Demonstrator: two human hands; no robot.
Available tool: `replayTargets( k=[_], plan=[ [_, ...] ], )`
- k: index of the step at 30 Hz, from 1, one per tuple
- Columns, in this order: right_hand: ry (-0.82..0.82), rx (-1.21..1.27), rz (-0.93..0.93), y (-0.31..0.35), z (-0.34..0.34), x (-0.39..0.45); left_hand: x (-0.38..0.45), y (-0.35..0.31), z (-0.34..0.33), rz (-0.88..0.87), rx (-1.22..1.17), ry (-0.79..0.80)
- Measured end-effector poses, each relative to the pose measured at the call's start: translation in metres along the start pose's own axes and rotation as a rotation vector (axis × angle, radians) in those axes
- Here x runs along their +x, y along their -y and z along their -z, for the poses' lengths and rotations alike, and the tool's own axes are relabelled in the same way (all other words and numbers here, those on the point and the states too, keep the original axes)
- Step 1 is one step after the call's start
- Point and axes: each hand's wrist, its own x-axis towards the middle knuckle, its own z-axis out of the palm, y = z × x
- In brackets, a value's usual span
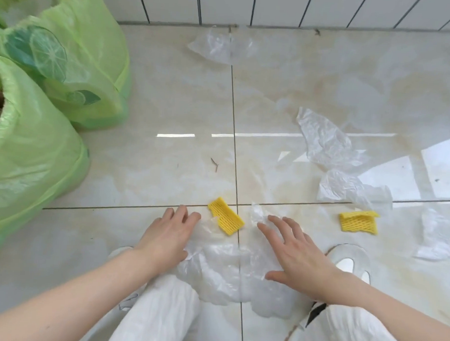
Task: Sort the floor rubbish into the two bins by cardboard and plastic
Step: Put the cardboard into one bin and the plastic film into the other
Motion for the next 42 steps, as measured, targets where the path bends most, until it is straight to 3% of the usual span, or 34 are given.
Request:
replayTargets(
  k=[8,16,25,30,33,38,42],
  plan=[
    [-0.22,-0.019,-0.058,-0.016,-0.012,0.01,0.002,0.011,-0.014,0.023,-0.294,-0.052],
    [-0.255,0.005,-0.09,-0.027,0.001,0.029,0.016,0.023,-0.011,0.053,-0.414,-0.154],
    [-0.421,0.351,-0.147,-0.045,0.032,0.035,0.022,0.022,0.037,0.175,-0.519,-0.44],
    [-0.541,0.43,-0.204,-0.066,0.041,0.017,0.012,-0.006,0.065,0.049,-0.665,-0.45],
    [-0.539,0.442,-0.287,-0.08,0.04,0.003,0.01,-0.031,0.066,-0.082,-0.666,-0.358],
    [-0.513,0.409,-0.446,-0.103,0.025,-0.016,0.014,-0.078,0.033,-0.276,-0.49,-0.163],
    [-0.368,0.271,-0.546,-0.113,0.004,-0.021,0.021,-0.085,0.007,-0.391,-0.246,-0.172]
  ],
)
